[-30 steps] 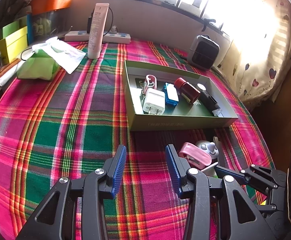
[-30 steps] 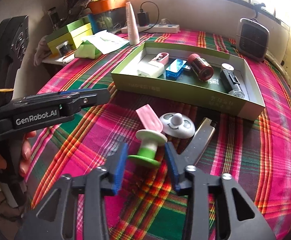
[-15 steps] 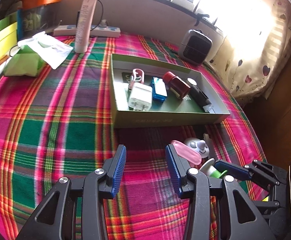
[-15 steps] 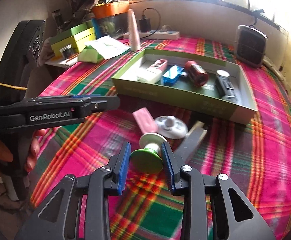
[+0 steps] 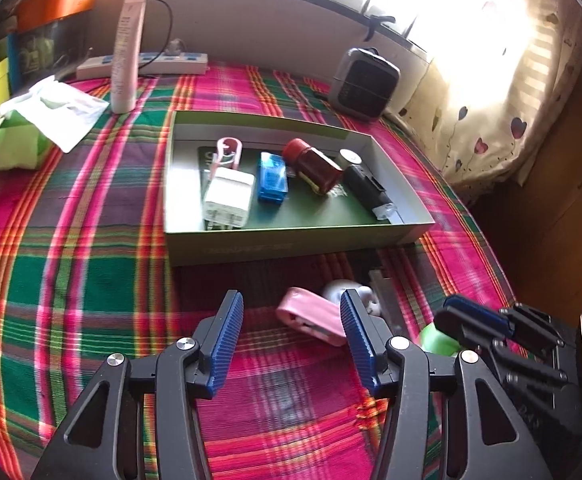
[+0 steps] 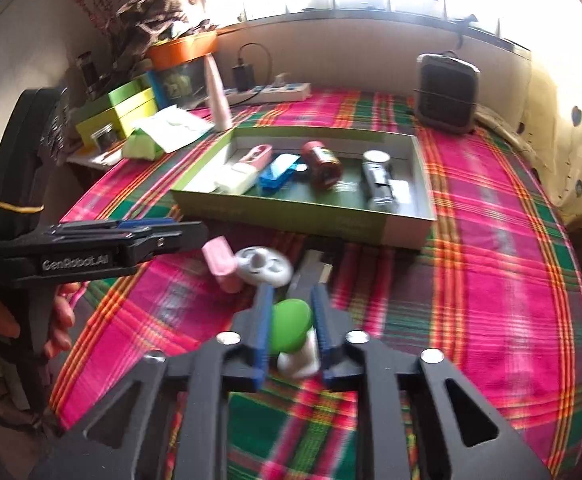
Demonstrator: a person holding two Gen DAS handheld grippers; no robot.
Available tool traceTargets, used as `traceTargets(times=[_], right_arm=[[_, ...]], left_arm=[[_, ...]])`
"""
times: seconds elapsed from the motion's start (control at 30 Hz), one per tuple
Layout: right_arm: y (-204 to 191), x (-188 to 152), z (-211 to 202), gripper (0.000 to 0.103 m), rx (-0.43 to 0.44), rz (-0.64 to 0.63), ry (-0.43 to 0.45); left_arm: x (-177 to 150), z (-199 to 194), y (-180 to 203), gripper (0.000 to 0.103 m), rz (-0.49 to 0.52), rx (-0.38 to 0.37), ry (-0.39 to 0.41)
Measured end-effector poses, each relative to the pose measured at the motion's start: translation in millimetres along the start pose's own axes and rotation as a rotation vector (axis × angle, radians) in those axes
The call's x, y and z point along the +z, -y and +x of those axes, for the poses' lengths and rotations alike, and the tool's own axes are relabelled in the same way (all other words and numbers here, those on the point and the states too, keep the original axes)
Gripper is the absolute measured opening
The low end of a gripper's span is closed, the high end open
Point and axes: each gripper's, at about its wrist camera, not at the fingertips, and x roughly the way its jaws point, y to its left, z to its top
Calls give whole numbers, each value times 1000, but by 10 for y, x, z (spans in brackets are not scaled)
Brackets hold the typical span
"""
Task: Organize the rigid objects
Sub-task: 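Grasp the green-topped white round object with the right gripper, then lift the green-topped object with the right gripper while the left moves toward the pink item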
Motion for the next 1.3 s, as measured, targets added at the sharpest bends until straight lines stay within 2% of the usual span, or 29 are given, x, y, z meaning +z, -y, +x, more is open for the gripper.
traceTargets(times=[0.4,0.57,0.63,0.9,1.03,1.17,1.3], right_arm=[[231,-82,-60,17,23,49,1],[290,-115,-113,17,98,63,11],[268,-138,-142,20,141,44,15],[109,-244,-125,38,199,-63,-14],[33,-293,-51,48,199,-119,-48],[-18,-345,38,48,171,-143,-80],[-25,-368,76,48,120,-151,-86]], left_arm=[[-67,101,195,50,50,35,-35],[-104,108,167,51,59,70,-45],[-108,96,145,51,55,68,-46],[-108,24,32,51,60,153,-39],[-98,-25,0,51,40,133,-24],[-96,-51,126,51,52,83,-6],[-116,55,276,51,91,84,-35]])
